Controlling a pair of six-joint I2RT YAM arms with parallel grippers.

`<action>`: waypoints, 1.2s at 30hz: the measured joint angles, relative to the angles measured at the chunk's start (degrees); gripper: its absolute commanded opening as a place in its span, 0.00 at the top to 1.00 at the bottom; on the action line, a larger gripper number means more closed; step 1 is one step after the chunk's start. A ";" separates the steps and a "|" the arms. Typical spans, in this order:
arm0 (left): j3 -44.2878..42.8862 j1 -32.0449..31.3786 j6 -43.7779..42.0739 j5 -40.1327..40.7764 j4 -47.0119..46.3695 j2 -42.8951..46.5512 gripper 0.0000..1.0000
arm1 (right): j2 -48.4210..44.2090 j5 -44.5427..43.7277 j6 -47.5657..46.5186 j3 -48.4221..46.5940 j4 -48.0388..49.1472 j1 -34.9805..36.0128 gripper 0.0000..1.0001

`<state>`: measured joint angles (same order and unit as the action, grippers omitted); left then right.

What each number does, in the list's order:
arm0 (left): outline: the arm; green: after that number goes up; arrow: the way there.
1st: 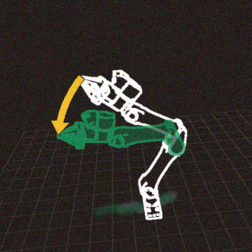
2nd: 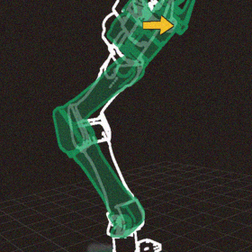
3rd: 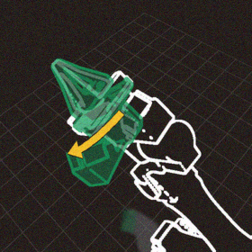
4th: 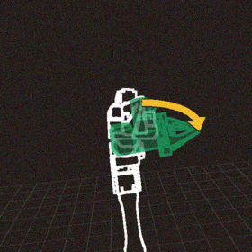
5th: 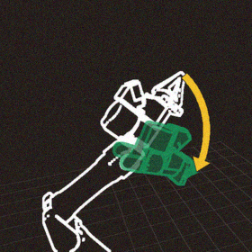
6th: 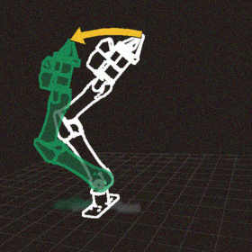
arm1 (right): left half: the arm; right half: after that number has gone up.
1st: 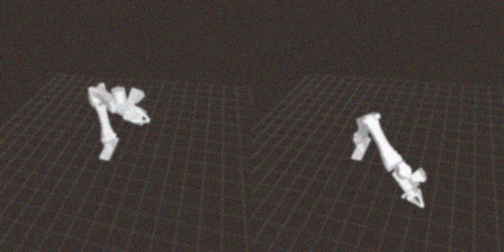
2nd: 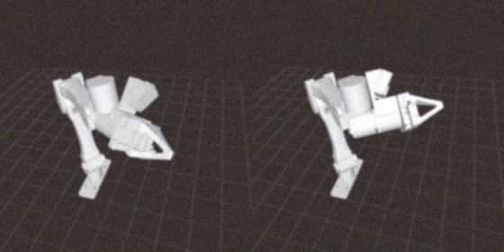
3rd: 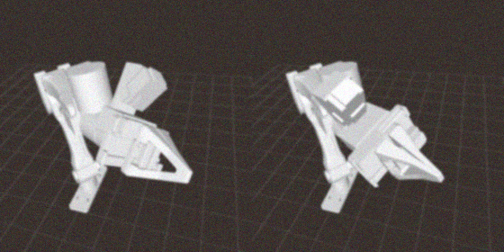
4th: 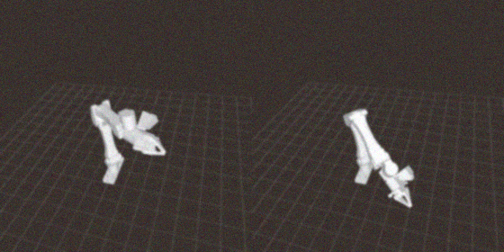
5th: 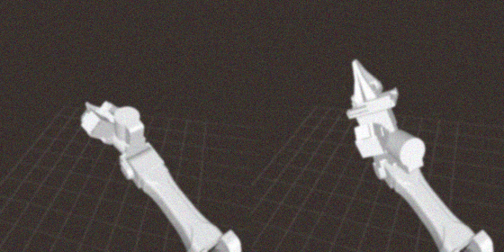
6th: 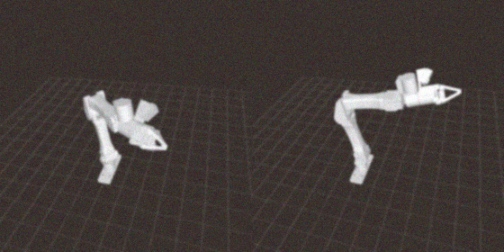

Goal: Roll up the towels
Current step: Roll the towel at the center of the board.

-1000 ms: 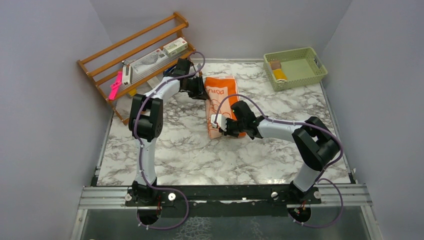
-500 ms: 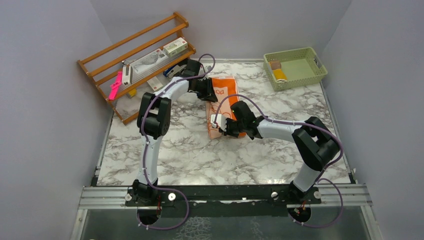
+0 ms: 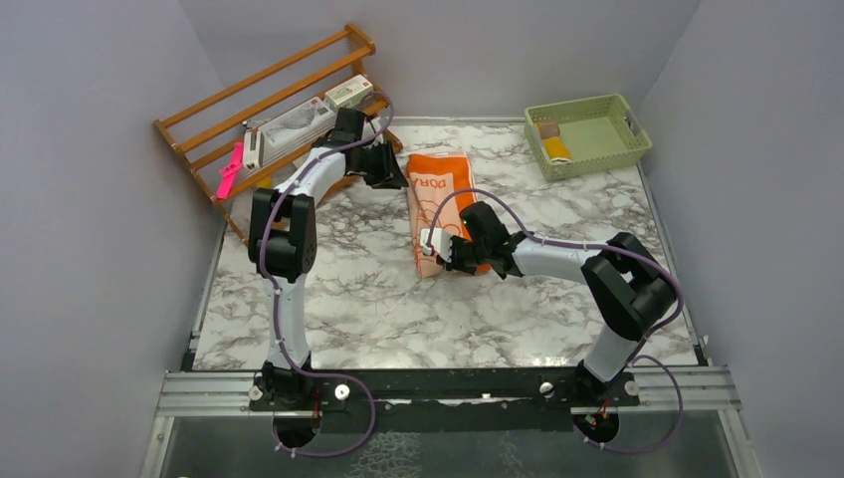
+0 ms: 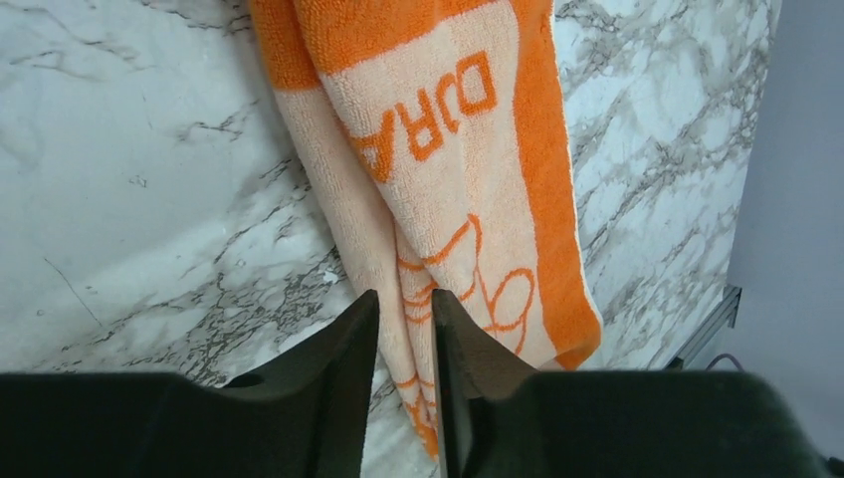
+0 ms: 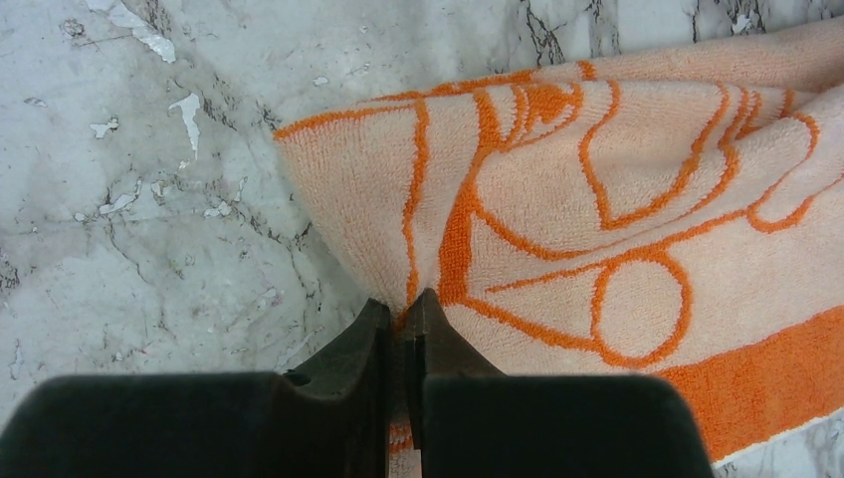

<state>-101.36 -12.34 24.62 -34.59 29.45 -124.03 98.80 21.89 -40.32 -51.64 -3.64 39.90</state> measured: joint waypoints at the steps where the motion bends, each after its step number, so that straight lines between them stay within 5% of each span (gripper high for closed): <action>1: 0.81 0.24 0.31 -0.17 -0.83 0.70 0.80 | 0.00 0.00 0.00 0.00 0.00 0.00 0.99; 6: 5.55 -1.51 1.40 -0.98 -3.43 2.05 0.97 | 0.00 0.00 0.00 0.00 0.00 0.00 0.99; 19: 5.49 -4.94 2.38 -1.55 -4.44 -0.98 0.97 | 0.00 -0.24 0.00 0.00 0.00 0.00 0.99; 30: 4.15 -3.69 1.09 -0.24 -2.03 -1.86 0.72 | -0.02 -0.59 0.00 0.07 0.00 0.00 0.99; 36: -7.91 -1.40 -0.24 0.20 0.33 -5.22 0.62 | -0.02 -0.59 0.00 0.07 0.00 0.00 0.99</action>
<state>-109.27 -13.74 24.38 -34.39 29.78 -129.25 98.78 21.30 -40.32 -51.57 -3.64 39.90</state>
